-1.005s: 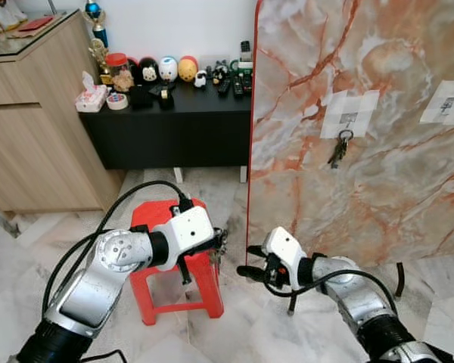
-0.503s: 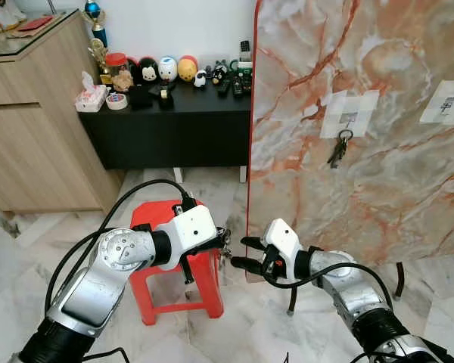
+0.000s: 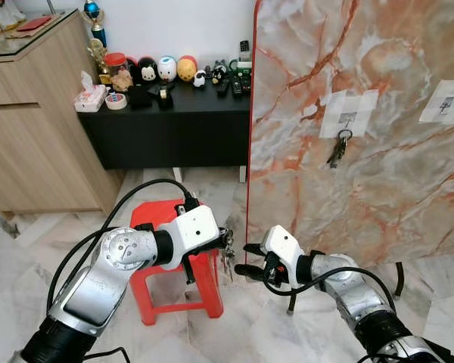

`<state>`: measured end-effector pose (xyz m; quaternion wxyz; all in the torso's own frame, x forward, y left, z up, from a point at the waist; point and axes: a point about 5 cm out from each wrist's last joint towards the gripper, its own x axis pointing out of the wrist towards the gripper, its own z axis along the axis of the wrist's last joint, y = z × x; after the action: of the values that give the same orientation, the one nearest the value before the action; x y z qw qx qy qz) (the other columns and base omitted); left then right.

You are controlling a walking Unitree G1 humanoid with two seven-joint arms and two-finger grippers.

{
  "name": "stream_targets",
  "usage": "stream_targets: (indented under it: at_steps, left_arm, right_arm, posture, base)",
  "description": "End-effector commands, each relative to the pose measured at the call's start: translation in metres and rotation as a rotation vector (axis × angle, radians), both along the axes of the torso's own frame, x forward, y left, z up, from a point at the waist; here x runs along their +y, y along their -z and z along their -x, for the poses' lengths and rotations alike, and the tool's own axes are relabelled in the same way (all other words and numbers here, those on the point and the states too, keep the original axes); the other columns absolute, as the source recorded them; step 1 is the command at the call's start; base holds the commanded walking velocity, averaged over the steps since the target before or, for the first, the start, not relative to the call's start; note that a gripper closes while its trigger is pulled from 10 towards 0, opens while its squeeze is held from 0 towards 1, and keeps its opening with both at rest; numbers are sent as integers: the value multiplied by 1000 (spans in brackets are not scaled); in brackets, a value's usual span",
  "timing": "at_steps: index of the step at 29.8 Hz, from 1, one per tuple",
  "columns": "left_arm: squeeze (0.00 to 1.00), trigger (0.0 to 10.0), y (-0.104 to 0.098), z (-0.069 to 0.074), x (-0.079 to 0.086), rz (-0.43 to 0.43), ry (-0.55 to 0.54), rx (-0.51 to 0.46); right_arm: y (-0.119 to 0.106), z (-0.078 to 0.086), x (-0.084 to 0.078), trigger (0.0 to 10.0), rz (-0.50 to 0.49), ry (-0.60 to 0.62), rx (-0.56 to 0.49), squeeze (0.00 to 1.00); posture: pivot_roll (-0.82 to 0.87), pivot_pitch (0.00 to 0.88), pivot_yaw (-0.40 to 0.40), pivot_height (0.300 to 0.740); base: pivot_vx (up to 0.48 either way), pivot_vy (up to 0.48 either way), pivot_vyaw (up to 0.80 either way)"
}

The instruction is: Hang keys on a hook

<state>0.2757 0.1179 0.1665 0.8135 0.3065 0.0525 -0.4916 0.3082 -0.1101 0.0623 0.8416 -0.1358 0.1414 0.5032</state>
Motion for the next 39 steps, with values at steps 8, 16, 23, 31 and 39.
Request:
stream_targets:
  at_steps: [8,16,23,31,39]
  left_arm:
    - [0,10000,-8,1,-4,11,22,-15]
    - [0,10000,-9,1,-5,16,25,-12]
    - [0,10000,-9,0,-5,15,22,-14]
    - [0,10000,-8,-1,-5,14,19,-11]
    - [0,10000,-8,-1,-5,14,17,-10]
  right_arm:
    - [-10,-9,4,10000,-38,40,-44,0]
    - [-8,-4,7,10000,-68,-12,-3,0]
    - [-5,-2,4,10000,-41,-39,17,0]
    - [0,0,6,10000,-41,-47,47,0]
    - [1,5,7,10000,-34,-94,74,0]
  posture:
    - [38,41,19,740]
    - [42,44,16,740]
    - [39,41,17,740]
    - [42,41,18,740]
    - [42,41,18,740]
  base:
    - [0,0,0]
    - [0,0,0]
    - [0,0,0]
    - [0,0,0]
    - [0,0,0]
